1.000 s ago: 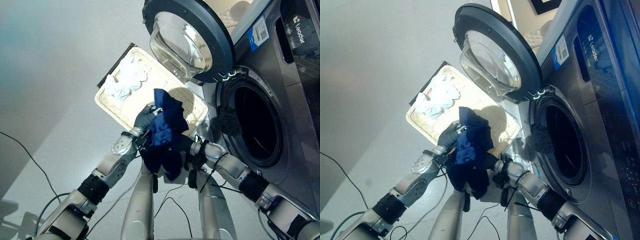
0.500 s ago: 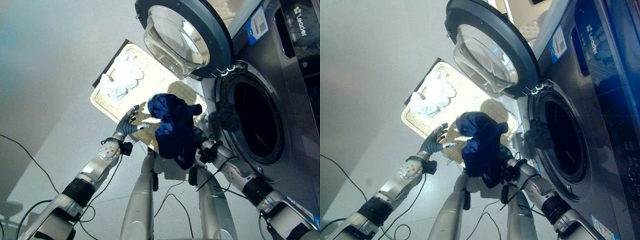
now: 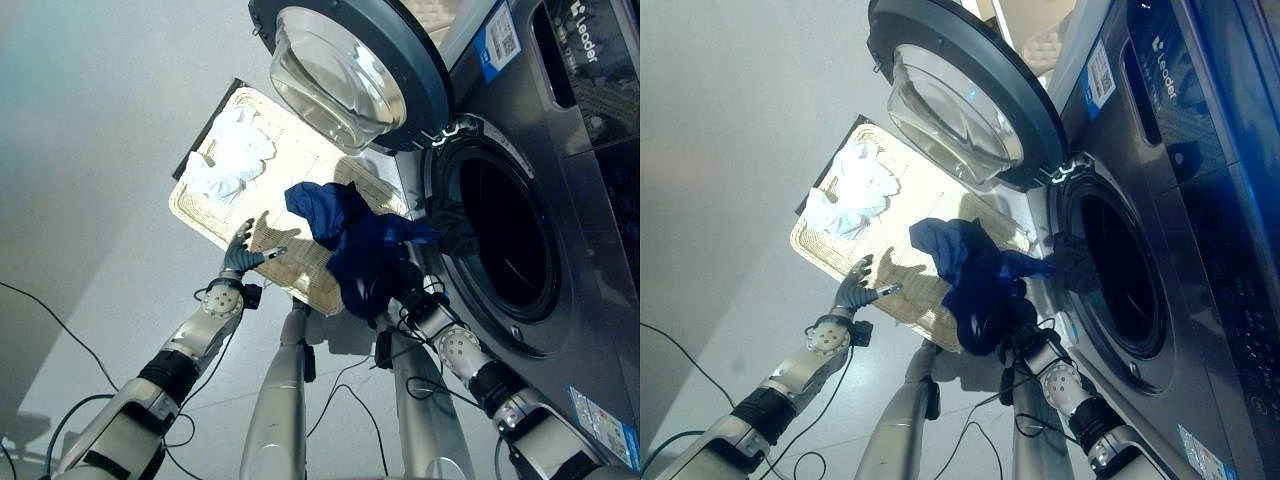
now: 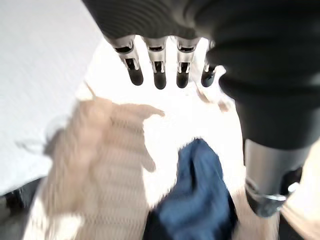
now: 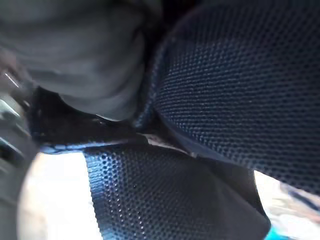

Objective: Put the clothes into the washing machine.

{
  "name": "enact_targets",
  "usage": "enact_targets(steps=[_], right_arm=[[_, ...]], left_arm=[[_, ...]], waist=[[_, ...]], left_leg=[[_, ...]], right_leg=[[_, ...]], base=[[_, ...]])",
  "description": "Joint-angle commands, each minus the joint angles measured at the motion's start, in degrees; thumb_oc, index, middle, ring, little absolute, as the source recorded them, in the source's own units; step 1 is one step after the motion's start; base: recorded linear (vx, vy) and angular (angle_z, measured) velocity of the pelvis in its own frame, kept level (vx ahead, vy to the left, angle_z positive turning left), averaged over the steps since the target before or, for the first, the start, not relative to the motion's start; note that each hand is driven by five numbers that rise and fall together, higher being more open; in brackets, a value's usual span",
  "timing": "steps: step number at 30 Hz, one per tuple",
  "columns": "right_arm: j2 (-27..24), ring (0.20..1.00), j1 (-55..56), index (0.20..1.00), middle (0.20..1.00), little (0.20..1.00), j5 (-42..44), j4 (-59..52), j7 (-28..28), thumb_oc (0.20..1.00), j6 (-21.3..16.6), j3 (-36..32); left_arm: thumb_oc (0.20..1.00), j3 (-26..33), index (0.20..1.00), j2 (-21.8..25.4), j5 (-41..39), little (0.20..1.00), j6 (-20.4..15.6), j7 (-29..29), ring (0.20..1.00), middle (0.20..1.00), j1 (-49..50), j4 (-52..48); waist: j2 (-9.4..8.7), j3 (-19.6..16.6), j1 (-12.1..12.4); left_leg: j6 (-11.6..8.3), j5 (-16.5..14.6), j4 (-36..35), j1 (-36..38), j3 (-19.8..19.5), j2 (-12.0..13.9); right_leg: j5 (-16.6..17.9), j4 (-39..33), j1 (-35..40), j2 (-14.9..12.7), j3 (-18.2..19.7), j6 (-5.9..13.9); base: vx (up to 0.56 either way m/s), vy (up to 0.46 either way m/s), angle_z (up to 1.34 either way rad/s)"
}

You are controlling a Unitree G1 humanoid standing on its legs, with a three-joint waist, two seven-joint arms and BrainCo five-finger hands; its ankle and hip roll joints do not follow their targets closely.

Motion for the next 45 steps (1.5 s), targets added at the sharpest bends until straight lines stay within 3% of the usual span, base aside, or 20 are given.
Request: enact_targets(steps=[1, 2, 7, 9, 13, 14, 15, 17, 18, 19, 21, 22, 23, 24, 25, 27, 32, 36, 39, 45], right_arm=[[-1.3, 0.2, -1.6, 0.2, 0.2, 0.2, 10.4, -2.2, -3.7, 0.2, -10.7, -7.2], [-2.7, 0.2, -3.7, 0.2, 0.2, 0.2, 13.8, -0.8, -7.5, 0.2, -16.0, -14.1], [-9.8, 0.2, -10.1, 0.2, 0.2, 0.2, 15.6, 3.8, -18.5, 0.2, -28.2, -26.5], [-16.7, 0.2, -14.5, 0.2, 0.2, 0.2, 14.6, 8.0, -30.0, 0.2, -38.2, -32.6], [-22.2, 0.2, -15.1, 0.2, 0.2, 0.2, 8.8, 9.5, -42.7, 0.2, -48.1, -36.5], [-26.6, 0.2, -14.1, 0.2, 0.2, 0.2, -0.8, 10.8, -56.6, 0.2, -54.9, -39.1], [-29.4, 0.2, -13.1, 0.2, 0.2, 0.2, -11.9, 12.9, -69.4, 0.2, -57.0, -40.7], [-31.1, 0.2, -12.6, 0.2, 0.2, 0.2, -23.0, 12.2, -80.5, 0.2, -55.4, -41.7], [-33.6, 0.322, -9.5, 0.322, 0.322, 0.322, -39.5, 10.6, -97.5, 0.322, -51.9, -43.3], [-34.0, 0.586, -6.4, 0.586, 0.586, 0.586, -37.9, 10.2, -98.5, 0.586, -53.1, -44.9], [-31.5, 1.0, -4.4, 1.0, 1.0, 1.0, -30.1, 7.6, -93.8, 1.0, -56.5, -44.5], [-28.8, 1.0, -3.8, 1.0, 1.0, 1.0, -13.2, 5.4, -77.3, 1.0, -57.4, -43.1], [-27.7, 1.0, -3.8, 1.0, 1.0, 1.0, -4.1, 4.3, -67.2, 1.0, -55.4, -42.6], [-27.0, 1.0, -3.3, 1.0, 1.0, 1.0, 25.4, 8.9, -35.7, 1.0, -46.1, -42.5], [-26.9, 1.0, -4.0, 1.0, 1.0, 1.0, 25.4, 9.0, -35.2, 1.0, -45.4, -42.5], [-21.2, 1.0, -7.3, 1.0, 1.0, 1.0, 25.4, 5.8, -31.5, 1.0, -30.1, -38.3], [-14.7, 1.0, -9.0, 1.0, 1.0, 1.0, 25.2, 6.0, -21.7, 1.0, -18.9, -30.4], [-13.9, 1.0, -9.1, 1.0, 1.0, 1.0, 18.7, 10.7, -16.8, 1.0, -16.2, -29.1], [-14.5, 1.0, -10.1, 1.0, 1.0, 1.0, 5.4, 13.1, -16.3, 1.0, -24.0, -27.1], [-13.7, 1.0, -10.4, 1.0, 1.0, 1.0, -4.6, 11.4, -16.2, 1.0, -28.2, -25.3]], left_arm=[[1.0, 4.8, 1.0, -1.6, -2.2, 1.0, -4.9, 1.7, 1.0, 1.0, 1.7, 0.5], [1.0, 6.6, 1.0, -1.4, -3.9, 1.0, -5.5, 0.4, 1.0, 1.0, 2.5, 1.4], [1.0, 7.8, 1.0, 0.4, -4.3, 1.0, -5.9, -1.8, 1.0, 1.0, 3.3, 1.9], [1.0, 7.8, 1.0, 2.5, -5.2, 1.0, -6.0, -3.8, 1.0, 1.0, 3.1, 1.7], [1.0, 7.0, 1.0, 3.7, -5.5, 1.0, -6.3, -4.6, 1.0, 1.0, 4.0, 1.0], [1.0, 6.4, 1.0, 4.7, -6.0, 1.0, -6.2, -4.5, 1.0, 1.0, 5.0, -0.1], [1.0, 6.1, 1.0, 5.1, -6.3, 1.0, -5.9, -4.3, 1.0, 1.0, 5.5, -0.8], [1.0, 5.9, 1.0, 5.3, -6.3, 1.0, -5.7, -4.1, 1.0, 1.0, 5.5, -1.3], [1.0, 5.9, 1.0, 5.6, -6.3, 1.0, -5.4, -4.0, 1.0, 1.0, 6.3, -2.0], [1.0, 6.0, 1.0, 5.4, -6.4, 1.0, -5.7, -3.9, 1.0, 1.0, 6.9, -1.7], [1.0, 6.1, 1.0, 4.9, -6.4, 1.0, -5.9, -4.3, 1.0, 1.0, 7.0, -1.2], [1.0, 5.9, 1.0, 4.7, -7.0, 1.0, -5.7, -4.7, 1.0, 1.0, 6.6, -0.5], [1.0, 5.7, 1.0, 4.6, -7.1, 1.0, -5.6, -5.0, 1.0, 1.0, 6.5, -0.2], [1.0, 5.2, 1.0, 4.6, -7.0, 1.0, -5.5, -5.6, 1.0, 1.0, 6.4, 0.3], [1.0, 5.3, 1.0, 4.6, -7.0, 1.0, -5.5, -5.7, 1.0, 1.0, 5.9, 0.3], [1.0, 4.4, 1.0, 3.7, -7.0, 1.0, -4.8, -6.5, 1.0, 1.0, 4.3, 0.4], [1.0, 3.0, 1.0, 2.1, -6.3, 1.0, -4.1, -5.4, 1.0, 1.0, 3.2, -0.3], [1.0, 3.4, 1.0, 2.0, -6.3, 1.0, -4.9, -6.1, 1.0, 1.0, 2.8, 1.2], [1.0, 3.8, 1.0, 2.0, -6.4, 1.0, -4.6, -6.8, 1.0, 1.0, 2.4, 1.8], [1.0, 4.1, 1.0, 1.5, -6.7, 1.0, -4.5, -7.1, 1.0, 1.0, 2.0, 1.9]], waist=[[1.02, -0.8, -2.7], [1.42, -0.8, -2.6], [1.93, -0.8, -2.0], [2.18, -0.8, -1.3], [2.2, -0.8, -1.3], [2.07, -0.8, -1.7], [1.96, -0.8, -2.0], [1.98, -0.8, -2.1], [1.86, -0.8, -2.6], [1.58, -0.8, -3.4], [1.58, -0.8, -3.6], [1.62, -0.8, -3.6], [1.69, -0.8, -3.6], [1.83, -0.8, -3.3], [1.91, -0.8, -3.3], [2.86, -0.8, -2.3], [3.33, -0.8, -1.9], [3.25, -0.8, -1.6], [3.25, -0.8, -1.3], [3.24, -0.8, -1.5]], left_leg=[[1.32, -5.1, 3.5, 0.5, 2.7, -5.9], [1.24, -5.5, 3.5, 0.7, 2.7, -5.8], [1.37, -6.4, 3.9, 0.7, 2.1, -6.0], [1.62, -6.5, 4.6, -0.5, 1.4, -6.3], [1.74, -7.3, 5.1, -0.6, 0.8, -6.6], [1.91, -7.5, 5.2, -0.9, 0.5, -6.7], [1.97, -7.6, 5.4, -1.2, 0.3, -6.8], [2.07, -7.2, 5.6, -1.8, 0.2, -6.9], [2.04, -7.3, 6.2, -2.3, 0.0, -7.0], [1.99, -7.2, 6.7, -3.1, 0.0, -7.0], [1.96, -7.2, 7.0, -3.4, -0.2, -6.9], [2.08, -7.1, 7.0, -3.4, 0.0, -7.0], [2.1, -7.4, 6.9, -3.0, 0.0, -7.1], [2.12, -7.7, 7.0, -2.4, -0.1, -7.3], [2.2, -6.8, 7.0, -3.5, 0.0, -7.3], [2.44, -6.6, 6.8, -3.8, -0.1, -7.6], [2.57, -6.3, 6.9, -4.8, 0.1, -7.7], [2.57, -5.6, 5.9, -5.1, 0.2, -7.5], [2.54, -5.2, 5.0, -5.0, 0.4, -7.5], [2.46, -4.9, 4.3, -5.2, 0.8, -7.4]], right_leg=[[9.9, -14.5, 6.0, 0.1, -1.7, 5.96], [9.4, -14.1, 6.1, 0.2, -1.6, 6.09], [8.9, -13.4, 6.2, 0.2, -1.7, 6.28], [9.2, -13.0, 5.3, 0.1, -2.0, 6.25], [8.6, -12.6, 5.5, 0.2, -2.1, 6.31], [8.4, -12.3, 5.2, 0.3, -1.9, 6.22], [8.3, -12.0, 5.0, 0.5, -1.8, 6.15], [8.7, -11.9, 4.4, 0.6, -1.7, 6.04], [8.6, -11.5, 3.8, 0.7, -1.3, 6.11], [8.9, -11.3, 3.0, 0.8, -0.8, 6.21], [8.9, -11.2, 2.7, 0.9, 0.0, 6.09], [8.8, -11.2, 2.9, 0.8, 0.1, 5.93], [8.4, -11.2, 3.3, 0.8, 0.1, 5.92], [7.7, -10.7, 3.8, 0.5, -0.1, 5.87], [8.6, -11.0, 2.9, 0.5, -0.2, 5.71], [8.7, -10.9, 2.7, 0.1, -0.7, 5.58], [8.6, -10.4, 1.9, -0.1, -1.3, 5.32], [9.2, -11.1, 1.7, 0.0, -1.7, 5.31], [9.6, -11.8, 1.7, 0.2, -1.9, 5.5], [10.3, -12.7, 1.2, 0.2, -1.7, 5.83]], base=[[0.05, -0.028, -0.08], [0.05, -0.033, -0.05], [0.04, -0.064, -0.01], [0.03, -0.105, 0.02], [0.04, -0.051, 0.02], [0.05, -0.031, -0.01], [0.05, -0.026, 0.02], [0.01, -0.015, 0.04], [0.0, 0.0, 0.0], [0.06, 0.008, -0.04], [0.05, 0.011, -0.13], [0.05, 0.004, -0.14], [0.07, -0.007, -0.04], [0.0, 0.0, 0.0], [0.0, -0.026, 0.07], [-0.01, -0.045, 0.24], [-0.01, -0.029, 0.11], [-0.01, -0.004, -0.09], [-0.02, 0.019, -0.05], [-0.03, 0.042, -0.03]])
